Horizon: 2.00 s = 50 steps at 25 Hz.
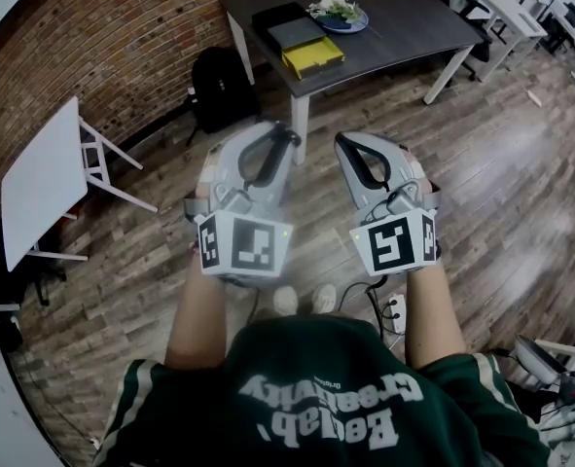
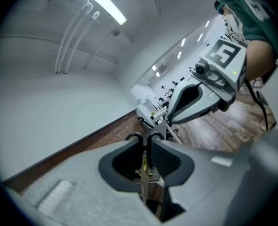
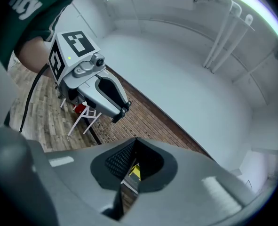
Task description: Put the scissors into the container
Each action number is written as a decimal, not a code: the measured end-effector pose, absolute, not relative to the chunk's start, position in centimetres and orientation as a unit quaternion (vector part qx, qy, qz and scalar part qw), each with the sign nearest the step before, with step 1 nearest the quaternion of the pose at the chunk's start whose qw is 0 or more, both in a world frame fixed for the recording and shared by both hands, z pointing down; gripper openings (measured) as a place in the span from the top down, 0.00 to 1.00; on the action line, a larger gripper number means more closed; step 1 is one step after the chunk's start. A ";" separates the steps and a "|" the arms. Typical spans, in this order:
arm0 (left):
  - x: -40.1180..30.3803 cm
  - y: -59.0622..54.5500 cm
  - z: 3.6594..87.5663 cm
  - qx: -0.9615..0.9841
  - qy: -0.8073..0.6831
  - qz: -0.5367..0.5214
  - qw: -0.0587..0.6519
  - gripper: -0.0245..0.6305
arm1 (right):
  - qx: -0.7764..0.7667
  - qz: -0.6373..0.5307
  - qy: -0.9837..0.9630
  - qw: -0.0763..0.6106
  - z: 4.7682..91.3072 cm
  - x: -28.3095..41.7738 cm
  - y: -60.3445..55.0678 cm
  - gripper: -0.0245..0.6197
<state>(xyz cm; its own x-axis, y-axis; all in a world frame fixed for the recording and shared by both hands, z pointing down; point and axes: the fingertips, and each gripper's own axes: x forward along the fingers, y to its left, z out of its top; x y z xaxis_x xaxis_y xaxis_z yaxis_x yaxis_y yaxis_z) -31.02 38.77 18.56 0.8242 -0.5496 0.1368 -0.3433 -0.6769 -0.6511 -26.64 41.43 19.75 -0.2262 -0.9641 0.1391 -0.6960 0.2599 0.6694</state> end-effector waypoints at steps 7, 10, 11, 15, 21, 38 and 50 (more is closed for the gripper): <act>-28.8 39.8 18.9 -0.898 0.254 -0.166 0.318 0.85 | 0.554 -0.247 -0.749 0.266 20.0 -24.6 42.3 0.95; -27.7 40.2 19.1 -0.896 0.259 -0.167 0.319 0.85 | 0.552 -0.250 -0.751 0.263 20.2 -23.5 42.6 0.95; -27.3 40.4 19.2 -0.896 0.261 -0.168 0.319 0.85 | 0.551 -0.251 -0.752 0.262 20.3 -23.2 42.7 0.95; -26.3 41.7 19.6 -0.893 0.267 -0.170 0.319 0.85 | 0.545 -0.253 -0.757 0.258 20.6 -22.3 44.0 0.95; -25.4 42.8 19.1 -0.887 0.279 -0.170 0.326 0.85 | 0.541 -0.260 -0.759 0.251 20.7 -21.2 45.0 0.95; -23.3 40.5 19.2 -0.879 0.285 -0.171 0.341 0.85 | 0.543 -0.268 -0.758 0.242 21.3 -18.9 43.0 0.95; -21.5 32.4 20.1 -0.879 0.284 -0.163 0.347 0.85 | 0.549 -0.275 -0.750 0.245 22.1 -16.9 35.2 0.95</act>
<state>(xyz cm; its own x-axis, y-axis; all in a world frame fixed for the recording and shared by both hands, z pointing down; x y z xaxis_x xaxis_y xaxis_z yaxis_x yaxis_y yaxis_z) -21.52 32.36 20.05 0.7853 -0.6128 0.0880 -0.3868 -0.5967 -0.7031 -16.88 35.23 22.06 -0.2767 -0.9588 0.0649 -0.6890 0.2450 0.6821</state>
